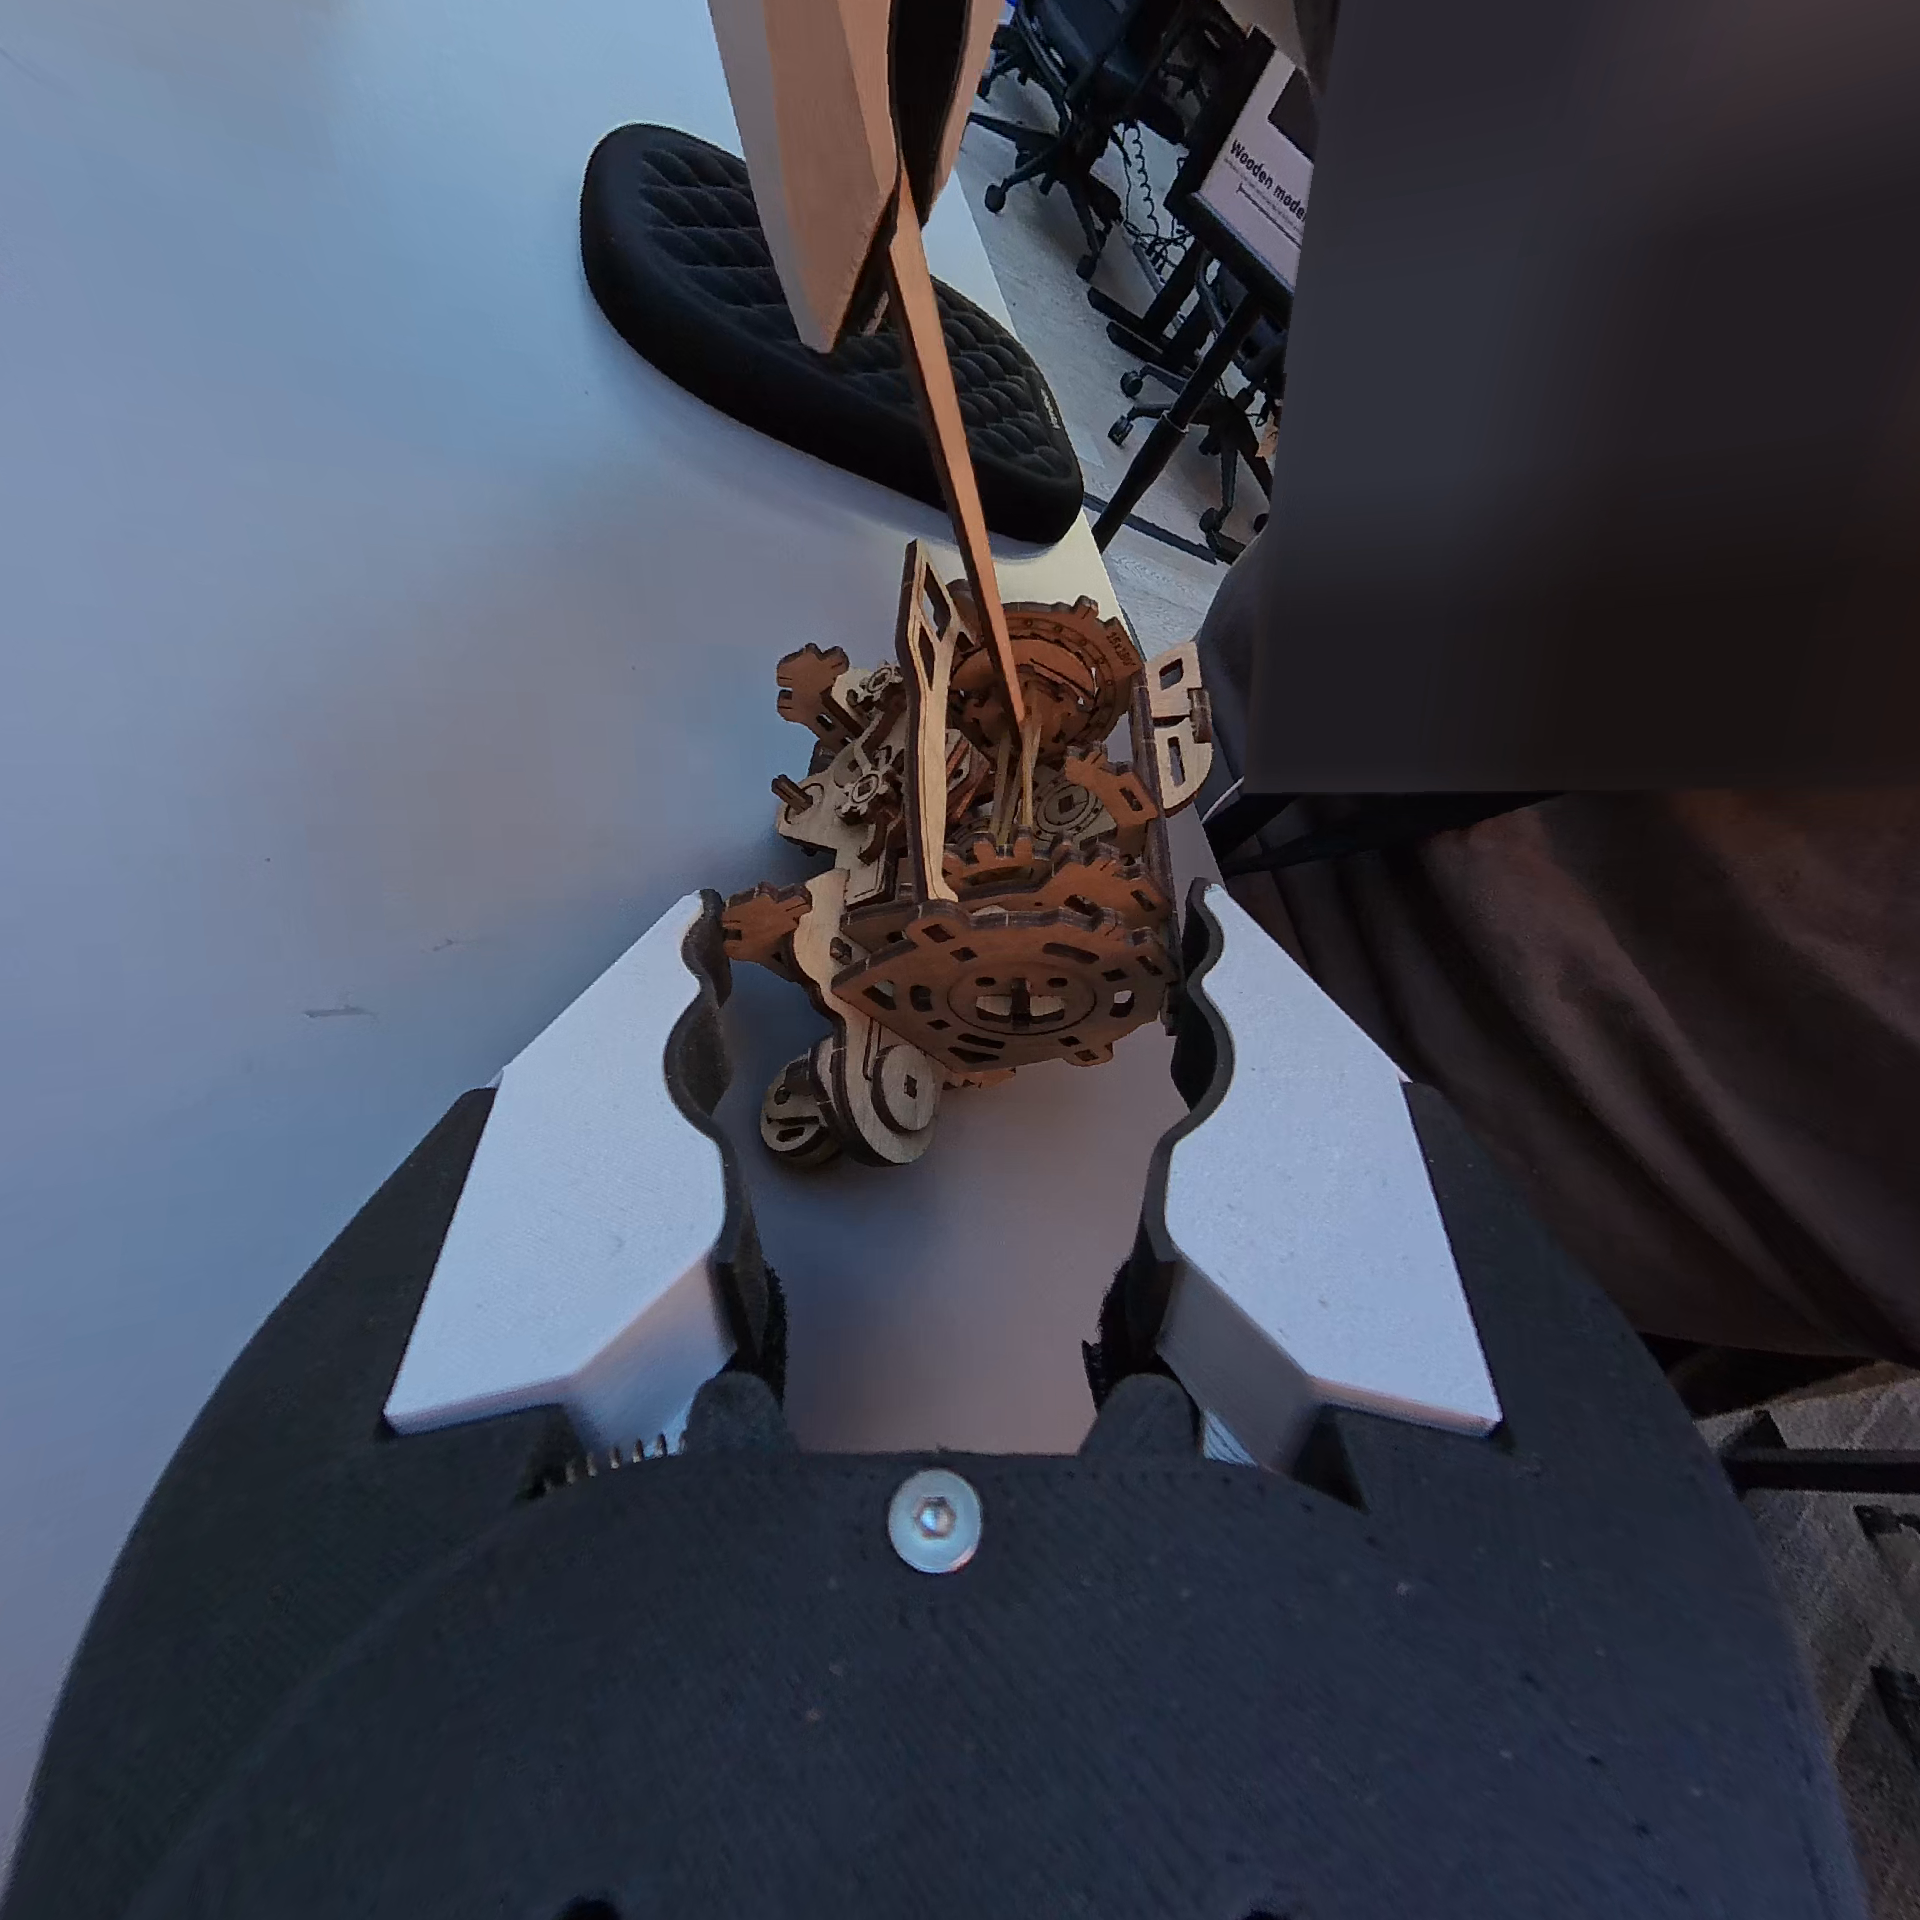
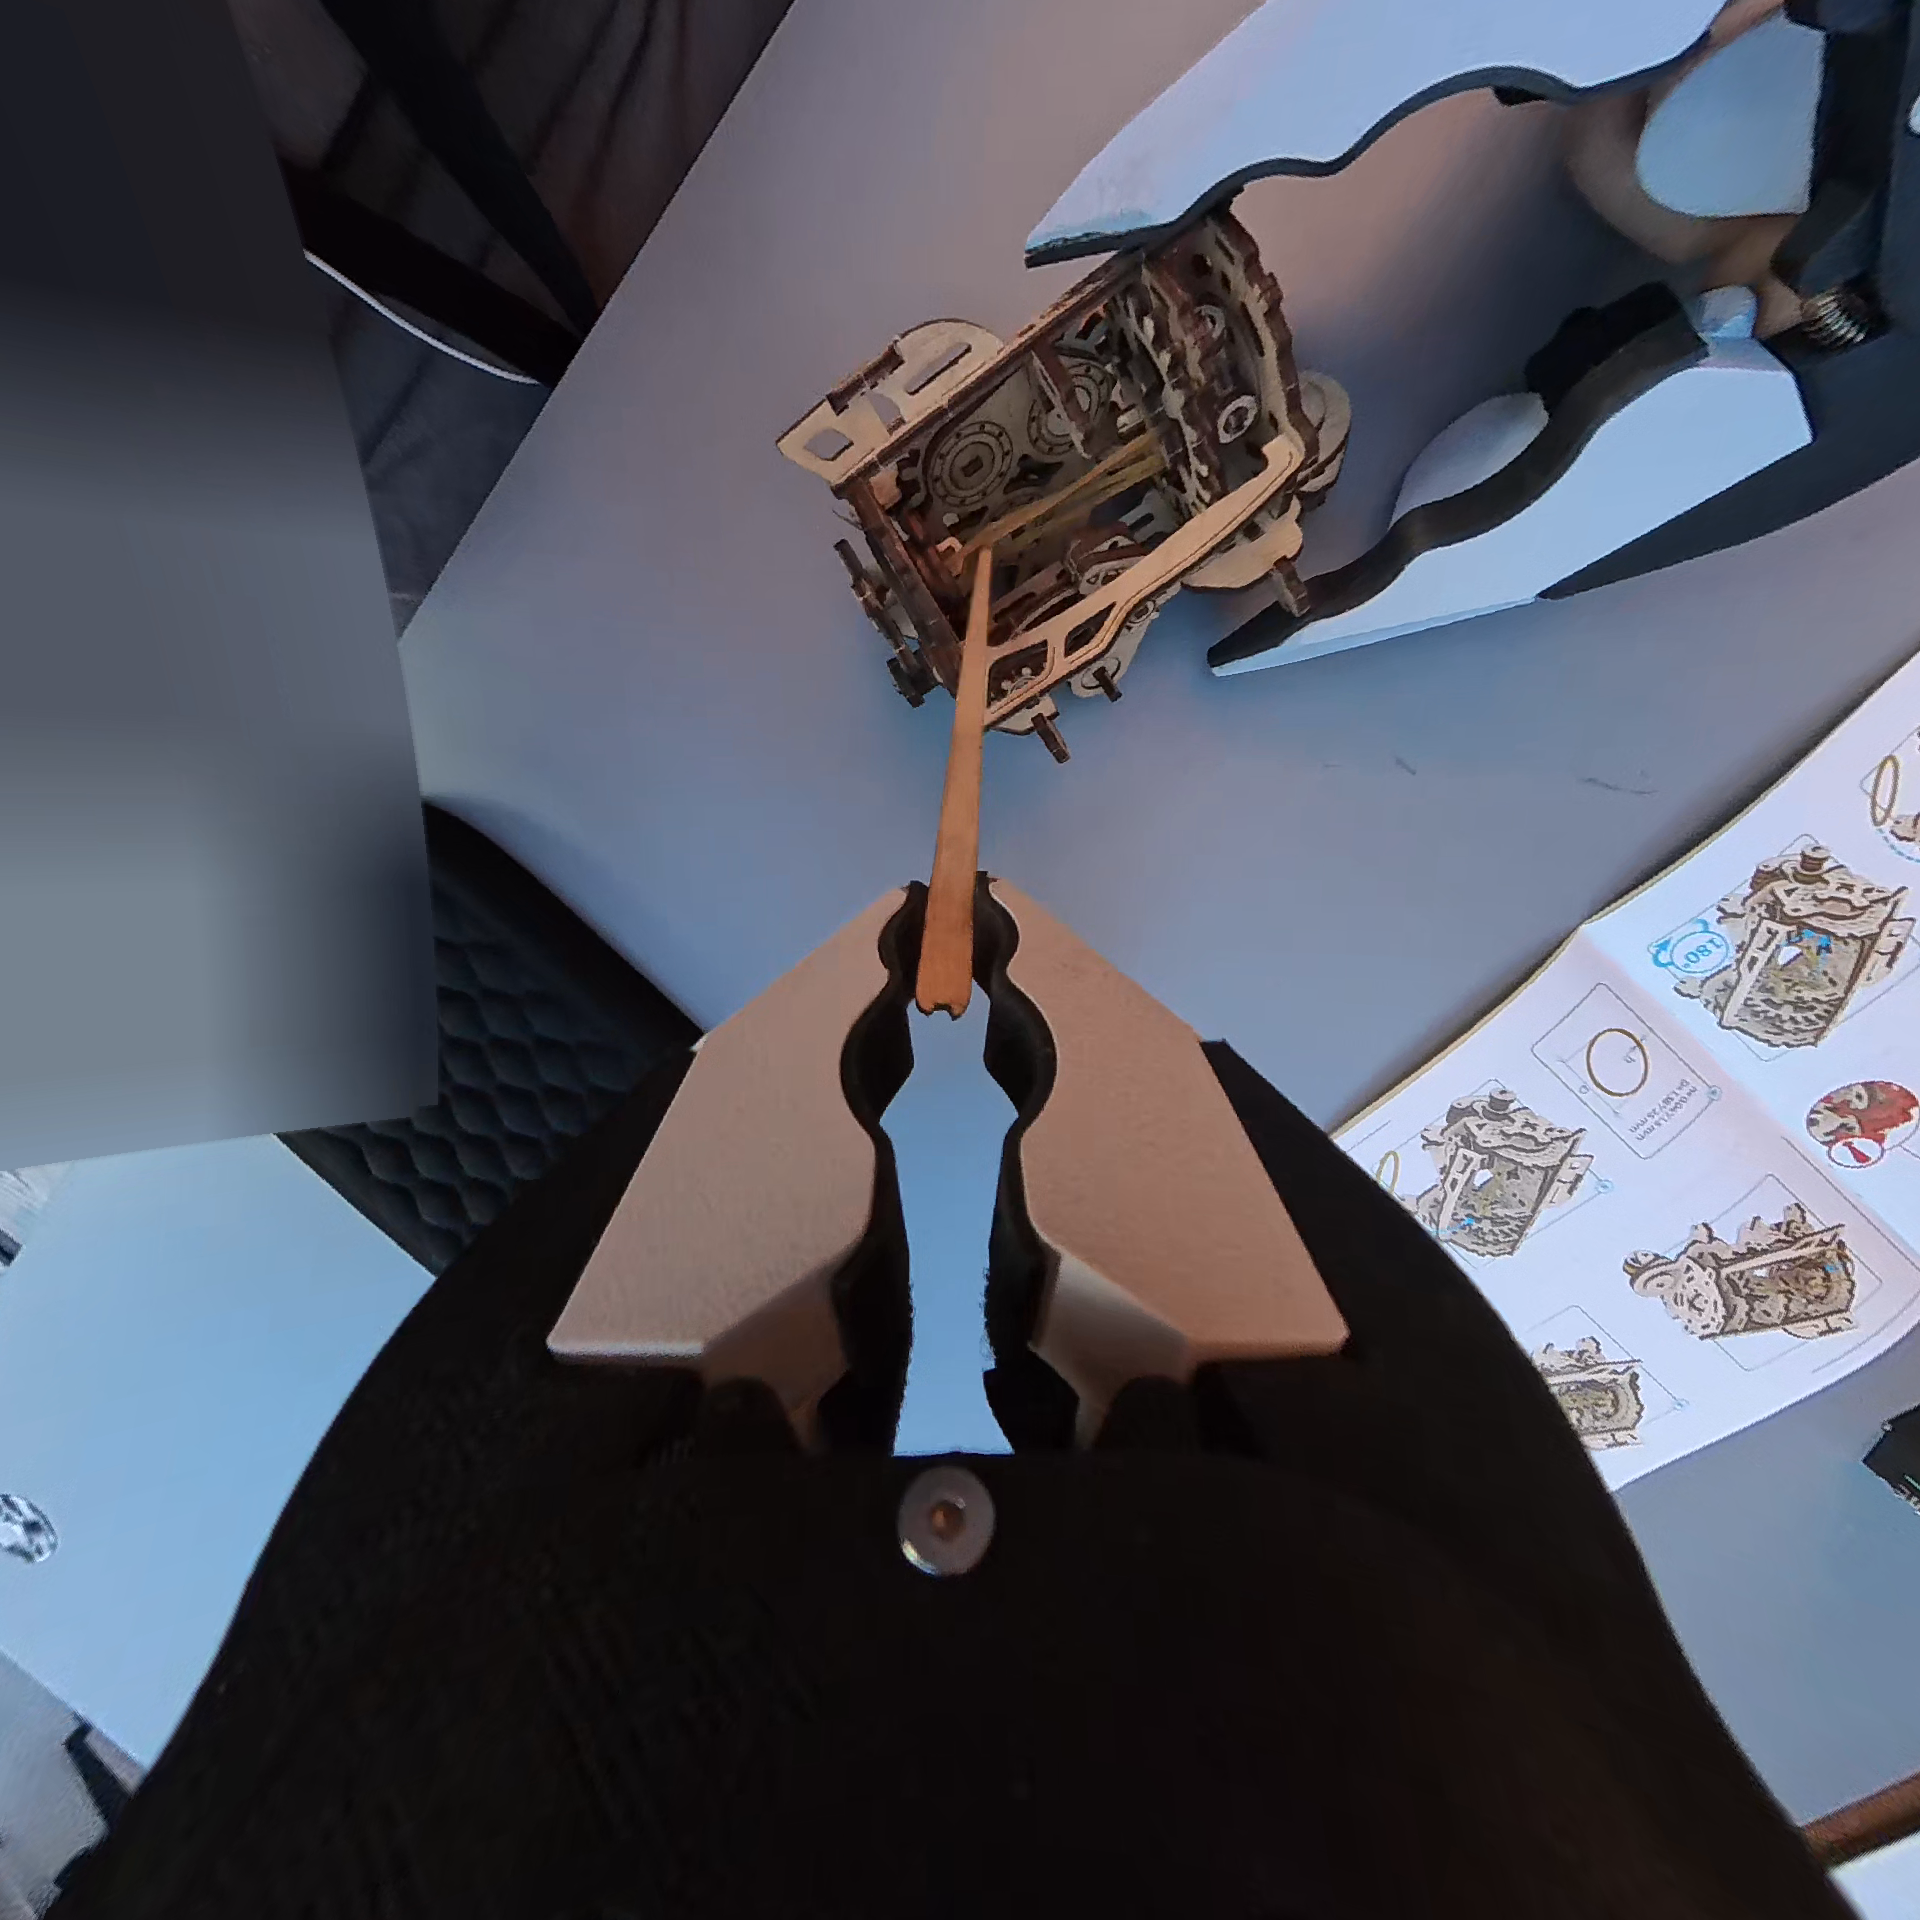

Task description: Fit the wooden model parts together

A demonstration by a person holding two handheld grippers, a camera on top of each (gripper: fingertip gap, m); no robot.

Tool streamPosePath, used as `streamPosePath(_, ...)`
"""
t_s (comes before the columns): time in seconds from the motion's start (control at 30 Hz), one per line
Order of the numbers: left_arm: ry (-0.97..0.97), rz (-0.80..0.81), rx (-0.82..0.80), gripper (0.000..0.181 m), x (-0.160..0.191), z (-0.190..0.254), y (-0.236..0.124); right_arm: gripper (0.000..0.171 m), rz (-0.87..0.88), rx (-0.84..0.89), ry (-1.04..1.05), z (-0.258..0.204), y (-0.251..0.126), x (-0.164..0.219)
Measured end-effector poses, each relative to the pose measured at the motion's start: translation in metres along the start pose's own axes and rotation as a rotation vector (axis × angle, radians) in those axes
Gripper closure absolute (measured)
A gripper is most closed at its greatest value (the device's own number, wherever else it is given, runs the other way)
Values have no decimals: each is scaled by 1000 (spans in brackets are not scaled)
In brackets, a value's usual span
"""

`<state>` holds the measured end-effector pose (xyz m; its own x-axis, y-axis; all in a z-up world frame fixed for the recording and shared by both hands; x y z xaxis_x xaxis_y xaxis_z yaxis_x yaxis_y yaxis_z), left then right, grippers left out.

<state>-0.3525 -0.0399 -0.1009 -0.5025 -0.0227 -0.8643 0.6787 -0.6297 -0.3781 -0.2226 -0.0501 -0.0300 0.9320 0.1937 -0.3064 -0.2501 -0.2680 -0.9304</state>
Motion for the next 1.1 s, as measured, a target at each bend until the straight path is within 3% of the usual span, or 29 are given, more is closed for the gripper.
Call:
streamPosePath(0.3,0,-1,2,96,0,0,0,165,-36,-3,-3,-3,0,2)
streamPosePath(0.4,0,-1,16,109,0,1,0,165,-47,-20,-6,-6,3,4)
streamPosePath(0.63,-23,9,36,109,-1,-1,0,165,-44,17,10,1,2,-1)
streamPosePath(0.77,-28,10,52,87,-2,-2,3,165,-42,28,8,2,2,2)
streamPosePath(0.93,-6,30,57,76,-8,-9,4,165,-36,36,13,1,3,4)
streamPosePath(1.1,-4,-38,120,95,-5,-4,14,165,-31,33,15,0,3,4)
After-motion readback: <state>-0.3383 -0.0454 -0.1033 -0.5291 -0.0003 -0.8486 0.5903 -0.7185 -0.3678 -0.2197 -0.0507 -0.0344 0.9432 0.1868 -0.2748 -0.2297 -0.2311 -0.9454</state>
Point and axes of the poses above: each gripper's, where its closed fingertips meet, y out along the fingers, x out of its underside, z = x × y across the jaws, the point moved 6 cm from there along -y, back along the fingers, and after that the axes turned 12 degrees about y, right-handed, at the moved point
